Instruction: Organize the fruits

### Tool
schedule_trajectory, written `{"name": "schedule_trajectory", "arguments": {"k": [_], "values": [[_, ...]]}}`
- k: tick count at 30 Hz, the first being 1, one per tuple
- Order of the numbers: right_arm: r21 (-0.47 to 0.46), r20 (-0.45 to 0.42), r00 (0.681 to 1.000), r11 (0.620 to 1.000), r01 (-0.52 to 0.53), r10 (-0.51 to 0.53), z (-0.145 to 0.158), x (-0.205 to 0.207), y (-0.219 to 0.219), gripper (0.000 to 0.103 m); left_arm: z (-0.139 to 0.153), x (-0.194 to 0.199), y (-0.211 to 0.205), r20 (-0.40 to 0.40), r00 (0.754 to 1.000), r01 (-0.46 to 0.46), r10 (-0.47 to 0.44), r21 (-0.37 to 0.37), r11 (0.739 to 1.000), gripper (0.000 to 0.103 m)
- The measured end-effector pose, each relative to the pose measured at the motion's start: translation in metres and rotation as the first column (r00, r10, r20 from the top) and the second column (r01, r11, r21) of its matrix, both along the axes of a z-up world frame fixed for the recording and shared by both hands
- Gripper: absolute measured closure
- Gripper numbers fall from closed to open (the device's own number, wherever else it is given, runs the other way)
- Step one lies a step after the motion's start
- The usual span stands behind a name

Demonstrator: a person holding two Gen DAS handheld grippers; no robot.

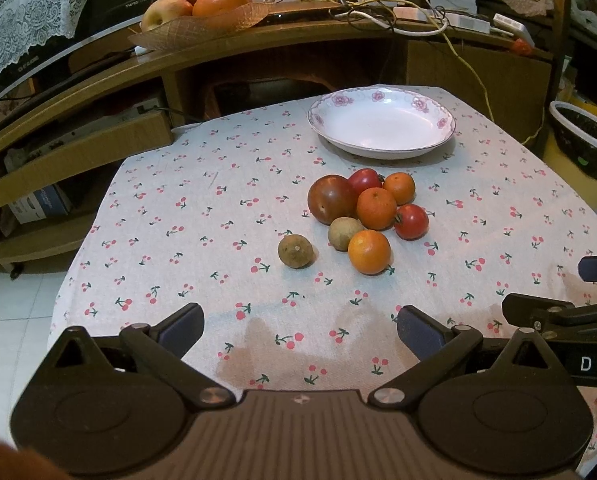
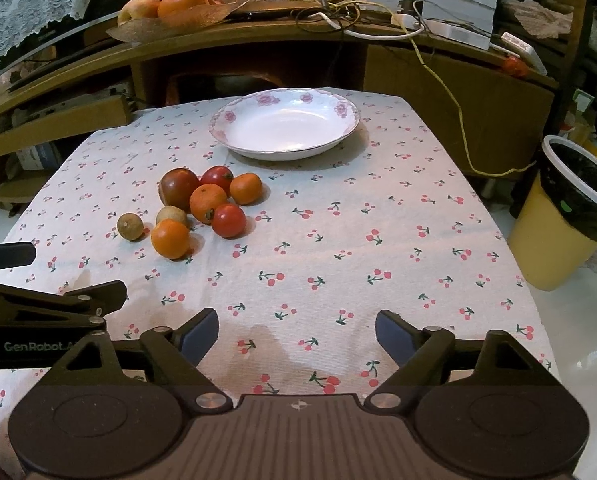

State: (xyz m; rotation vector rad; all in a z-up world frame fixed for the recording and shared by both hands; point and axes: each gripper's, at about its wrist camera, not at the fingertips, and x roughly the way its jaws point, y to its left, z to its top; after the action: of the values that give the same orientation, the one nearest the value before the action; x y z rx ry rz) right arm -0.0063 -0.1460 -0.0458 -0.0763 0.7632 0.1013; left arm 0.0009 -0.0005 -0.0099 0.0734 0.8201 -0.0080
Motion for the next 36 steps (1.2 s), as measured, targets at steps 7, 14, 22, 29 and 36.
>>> {"name": "schedule_trajectory", "arguments": {"k": [7,14,22,29,36], "values": [[0.011,-0.01,1.0,1.0,-0.028,0.028,0.002,0.009,0.001,0.024,-0.002,0.003,0.004,0.009,1.0,0.014,-0.014,-0.014,1.0,0.0],[0.017,-0.005,0.998,0.998,-0.063,0.063,0.008,0.03,0.003,0.028,-0.002,0.01,0.002,0.016,0.998,0.059,-0.06,0.015,0.998,0.0],[0.015,-0.031,0.981,0.982,-0.191,0.191,0.008,0.064,0.013,0.038,-0.001,0.02,0.001,0.017,0.99,0.142,-0.142,-0.009,0.99,0.007],[-0.007,-0.069,0.954,0.957,-0.291,0.29,0.001,0.094,0.026,0.044,-0.004,0.029,-0.009,-0.004,0.975,0.221,-0.221,-0.025,0.975,0.017],[0.031,-0.12,0.934,0.942,-0.334,0.335,-0.011,0.117,0.027,0.056,-0.013,0.04,-0.015,-0.023,0.962,0.271,-0.272,-0.039,0.962,0.029]]}}
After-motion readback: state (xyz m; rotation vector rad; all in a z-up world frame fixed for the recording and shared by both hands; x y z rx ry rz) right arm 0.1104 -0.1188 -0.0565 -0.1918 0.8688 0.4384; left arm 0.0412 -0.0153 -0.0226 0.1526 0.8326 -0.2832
